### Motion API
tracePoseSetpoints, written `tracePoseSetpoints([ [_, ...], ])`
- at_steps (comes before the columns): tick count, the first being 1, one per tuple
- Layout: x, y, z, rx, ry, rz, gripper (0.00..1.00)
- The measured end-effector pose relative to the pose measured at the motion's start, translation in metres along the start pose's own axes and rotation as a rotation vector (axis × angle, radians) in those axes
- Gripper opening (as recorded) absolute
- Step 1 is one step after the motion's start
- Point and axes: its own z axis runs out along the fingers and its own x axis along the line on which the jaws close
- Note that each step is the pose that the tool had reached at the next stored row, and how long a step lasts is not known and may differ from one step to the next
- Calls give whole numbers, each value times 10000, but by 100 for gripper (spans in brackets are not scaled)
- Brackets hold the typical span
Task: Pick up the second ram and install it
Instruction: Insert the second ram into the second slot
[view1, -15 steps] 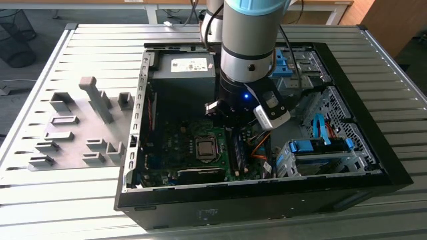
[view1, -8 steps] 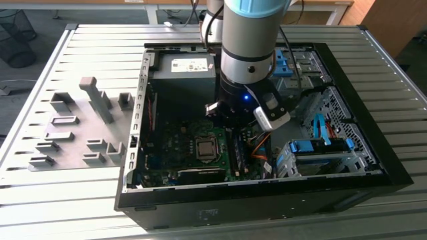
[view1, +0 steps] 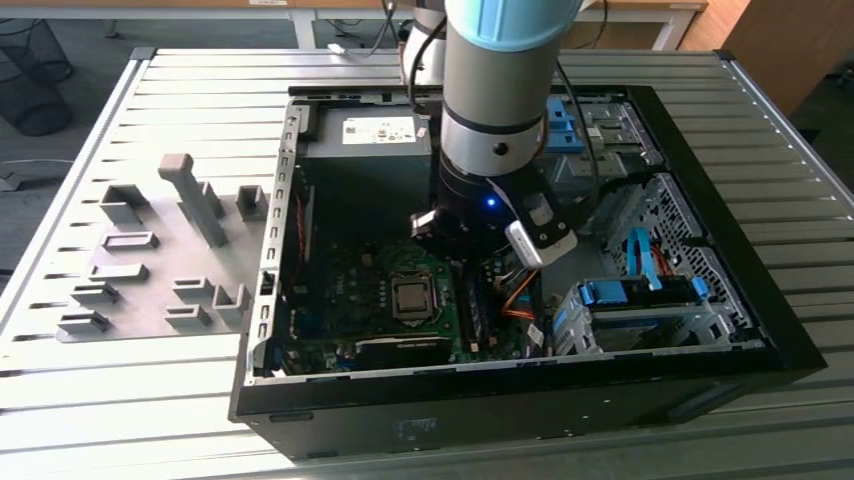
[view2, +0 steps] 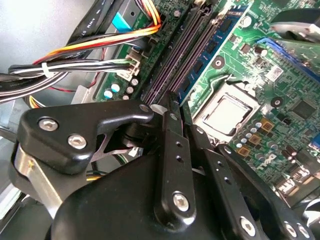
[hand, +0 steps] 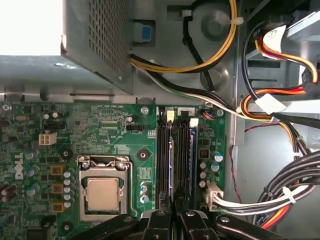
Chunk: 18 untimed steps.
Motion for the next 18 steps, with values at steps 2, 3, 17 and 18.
tracePoseSetpoints([
  [2, 0, 1, 15, -113, -1, 3, 14],
  [3, 0, 1, 21, -174, -1, 5, 14],
  [17, 1, 3, 50, -240, 1, 25, 14],
  [18, 2, 3, 50, -241, 1, 25, 14],
])
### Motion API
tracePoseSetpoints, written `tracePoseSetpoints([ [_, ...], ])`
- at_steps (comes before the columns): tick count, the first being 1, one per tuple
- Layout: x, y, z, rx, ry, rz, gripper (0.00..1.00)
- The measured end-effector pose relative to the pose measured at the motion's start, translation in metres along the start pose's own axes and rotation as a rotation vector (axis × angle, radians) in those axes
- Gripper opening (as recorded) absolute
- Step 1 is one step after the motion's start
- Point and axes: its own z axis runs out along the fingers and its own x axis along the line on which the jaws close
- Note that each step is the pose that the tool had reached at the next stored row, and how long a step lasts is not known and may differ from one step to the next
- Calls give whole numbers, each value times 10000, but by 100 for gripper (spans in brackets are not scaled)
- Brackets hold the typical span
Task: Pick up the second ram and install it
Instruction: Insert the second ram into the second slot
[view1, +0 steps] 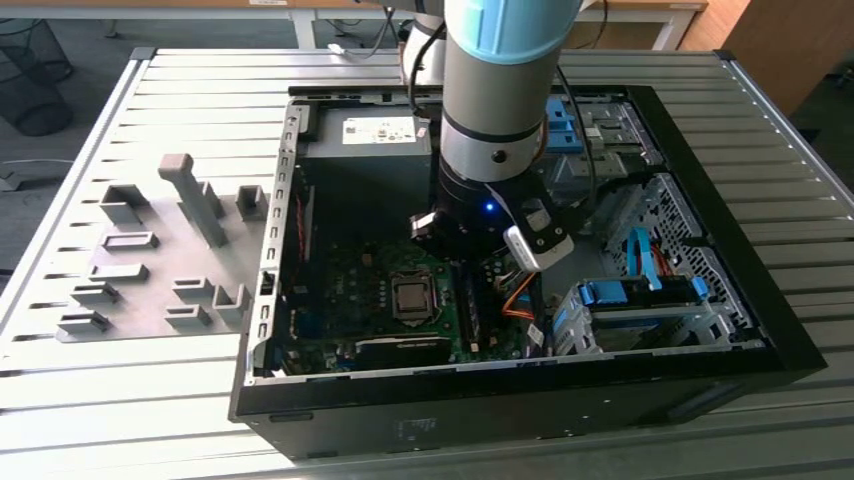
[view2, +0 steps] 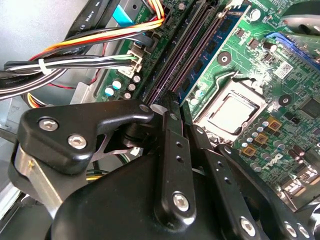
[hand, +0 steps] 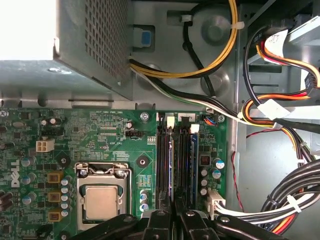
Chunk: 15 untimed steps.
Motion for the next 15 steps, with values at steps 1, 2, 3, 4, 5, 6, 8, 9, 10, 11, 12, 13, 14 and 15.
tracePoseSetpoints([
  [1, 1, 0, 0, -1, 0, 0, 14],
  [2, 3, 0, 0, -3, 0, 1, 14],
  [3, 6, 0, -1, -11, 0, 1, 14],
  [4, 7, 0, -1, -22, 0, 1, 14],
  [5, 7, 0, -1, -35, 0, 1, 14],
  [6, 9, 0, -1, -50, 0, 2, 14],
  [8, 11, 0, 0, -64, -1, 2, 14],
  [9, 12, 0, -1, -72, 1, 2, 14],
  [10, 13, 0, -1, -86, 0, 3, 14],
  [11, 13, 0, 1, -90, -1, 4, 14],
  [12, 13, 0, 4, -92, -1, 16, 14],
  [13, 14, 1, 7, -91, 0, 45, 14],
  [14, 14, 2, 10, -89, 1, 85, 14],
  [15, 14, 1, 13, -87, 3, 124, 14],
])
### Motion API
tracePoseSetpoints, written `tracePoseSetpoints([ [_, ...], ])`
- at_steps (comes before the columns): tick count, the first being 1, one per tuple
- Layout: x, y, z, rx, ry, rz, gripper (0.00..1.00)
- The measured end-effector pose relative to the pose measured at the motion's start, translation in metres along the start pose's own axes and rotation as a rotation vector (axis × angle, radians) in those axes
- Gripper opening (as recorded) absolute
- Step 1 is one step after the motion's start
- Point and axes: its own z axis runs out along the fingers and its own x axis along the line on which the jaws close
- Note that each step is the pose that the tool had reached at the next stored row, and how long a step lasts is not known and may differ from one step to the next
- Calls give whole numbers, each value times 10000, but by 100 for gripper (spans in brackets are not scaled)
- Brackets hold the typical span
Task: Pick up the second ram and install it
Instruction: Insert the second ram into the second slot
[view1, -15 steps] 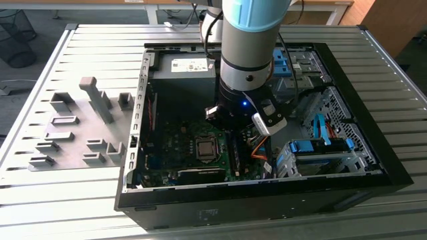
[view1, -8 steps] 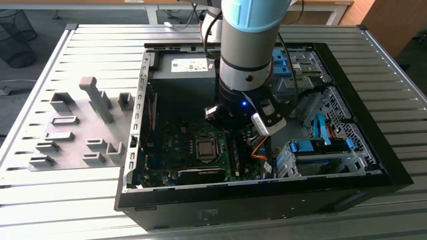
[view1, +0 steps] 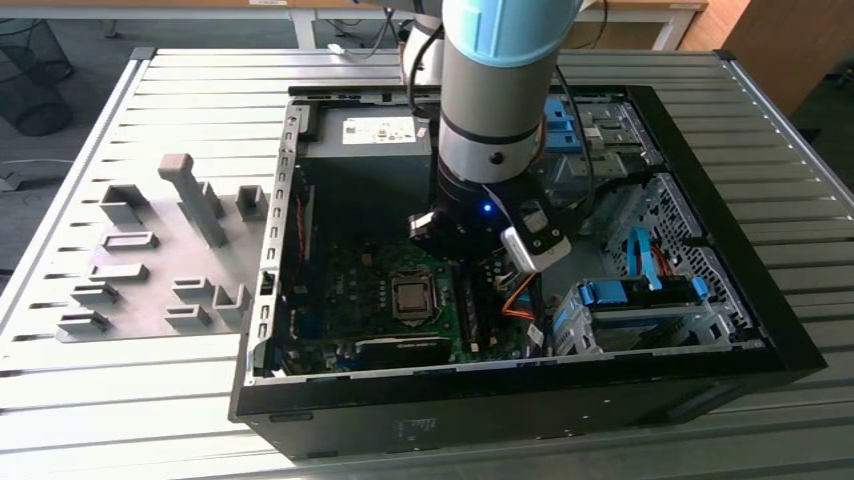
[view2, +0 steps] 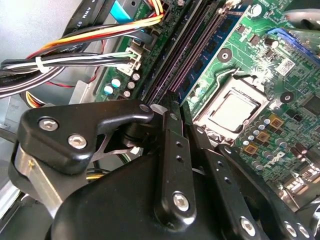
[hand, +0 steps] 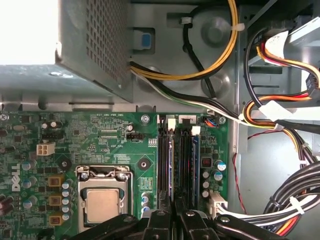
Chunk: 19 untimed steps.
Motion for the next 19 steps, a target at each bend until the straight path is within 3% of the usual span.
tracePoseSetpoints([
  [19, -12, 3, 23, -23, 0, 85, 14],
])
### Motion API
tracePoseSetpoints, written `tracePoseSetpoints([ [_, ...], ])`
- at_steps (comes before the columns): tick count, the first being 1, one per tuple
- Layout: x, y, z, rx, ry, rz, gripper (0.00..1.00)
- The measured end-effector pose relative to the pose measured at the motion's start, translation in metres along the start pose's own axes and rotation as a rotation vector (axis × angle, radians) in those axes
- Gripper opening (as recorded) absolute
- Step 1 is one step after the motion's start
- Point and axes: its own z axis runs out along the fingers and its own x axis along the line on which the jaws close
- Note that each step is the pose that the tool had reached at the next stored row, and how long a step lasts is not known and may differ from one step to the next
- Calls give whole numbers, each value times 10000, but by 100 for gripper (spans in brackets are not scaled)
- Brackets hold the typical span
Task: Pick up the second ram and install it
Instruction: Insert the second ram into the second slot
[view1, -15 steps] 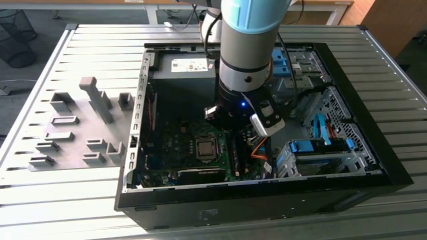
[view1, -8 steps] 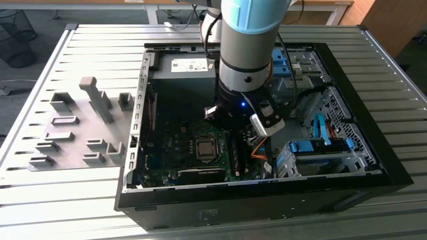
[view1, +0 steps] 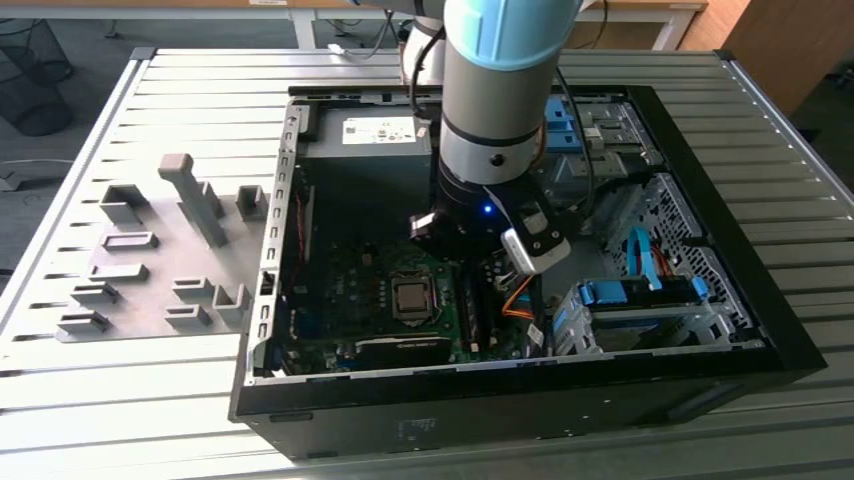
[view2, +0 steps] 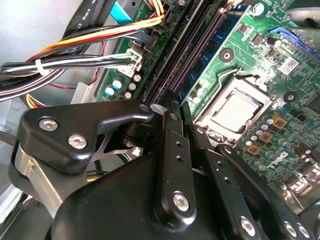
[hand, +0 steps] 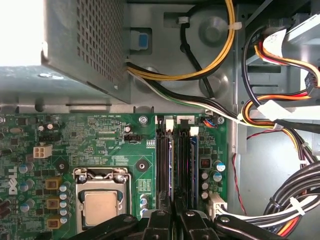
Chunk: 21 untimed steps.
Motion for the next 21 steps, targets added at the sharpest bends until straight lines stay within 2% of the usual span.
tracePoseSetpoints([
  [9, 0, 0, 26, -27, 2, 0, 14],
  [21, 0, 0, 10, -31, 3, 0, 14],
])
